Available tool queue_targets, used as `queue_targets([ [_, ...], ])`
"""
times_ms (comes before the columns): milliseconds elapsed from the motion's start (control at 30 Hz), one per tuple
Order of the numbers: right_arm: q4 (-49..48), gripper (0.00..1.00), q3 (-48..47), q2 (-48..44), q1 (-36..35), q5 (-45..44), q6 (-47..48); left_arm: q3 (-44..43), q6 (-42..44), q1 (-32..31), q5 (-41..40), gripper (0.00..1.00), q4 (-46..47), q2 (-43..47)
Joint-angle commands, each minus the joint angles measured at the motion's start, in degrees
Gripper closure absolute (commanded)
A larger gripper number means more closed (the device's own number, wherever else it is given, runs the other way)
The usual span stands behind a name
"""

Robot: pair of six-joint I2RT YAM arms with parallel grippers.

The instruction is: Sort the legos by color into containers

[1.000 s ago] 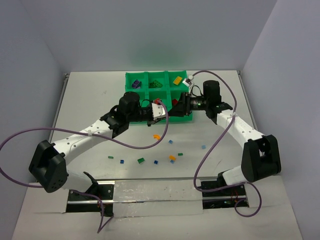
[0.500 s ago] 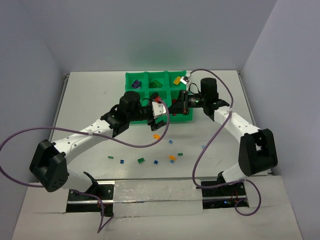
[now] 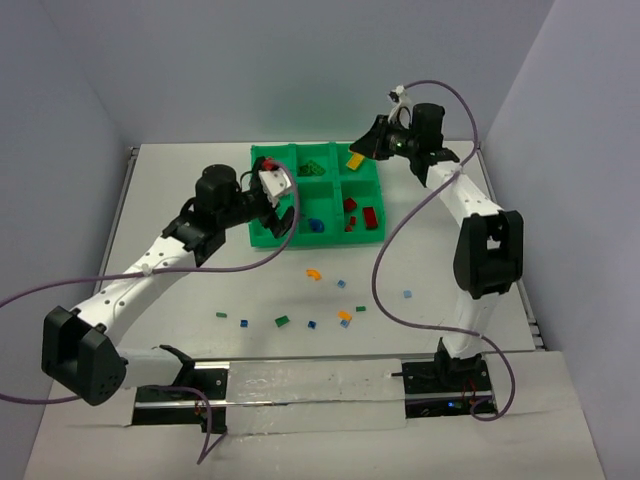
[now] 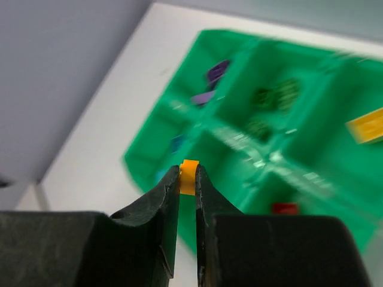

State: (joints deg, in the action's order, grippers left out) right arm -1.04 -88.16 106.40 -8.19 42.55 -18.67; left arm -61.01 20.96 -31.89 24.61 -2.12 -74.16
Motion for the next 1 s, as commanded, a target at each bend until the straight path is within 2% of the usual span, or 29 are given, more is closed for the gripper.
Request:
queue_targets([
  [0,0.60,1.00,-9.04,6.79,0.01,-11.89,6.55,-2.15,-4.79,1.94,-6.43,0.01,-4.29,2.09],
  [167,2.20,1.00,-19.94,16.76,-0.34,-15.51,9.63,-5.82,-13.04,5.59,-8.80,0.01,-8.63,0.45],
  [367,2.71,0.99,-24.06,22.35,-0.42,-17.85,12.24,-9.20,-18.14,8.41,-8.80,0.01,-12.71,-2.03],
  [500,4.03,0.91,-25.03,24.56,-0.69,-18.46,14.10,-9.73,-20.17,9.56,-9.23,0.01,-13.16,-2.30],
  [667,4.66,0.65,-24.97,24.46,-1.24,-19.02,15.78,-10.24,-22.57,10.79,-9.41,0.01,-14.02,-3.11],
  [700,4.84,0.62,-25.10,24.39,-1.39,-19.21,15.84,-10.08,-22.88,10.81,-9.95,0.01,-13.80,-3.16],
  [900,6.42,0.47,-24.43,22.23,-1.48,-18.54,16.31,-9.72,-22.99,10.97,-12.05,0.01,-13.16,-2.55],
  [967,7.33,0.48,-24.42,20.19,-1.46,-17.71,16.82,-9.04,-23.07,10.97,-12.61,0.01,-12.58,-2.07],
])
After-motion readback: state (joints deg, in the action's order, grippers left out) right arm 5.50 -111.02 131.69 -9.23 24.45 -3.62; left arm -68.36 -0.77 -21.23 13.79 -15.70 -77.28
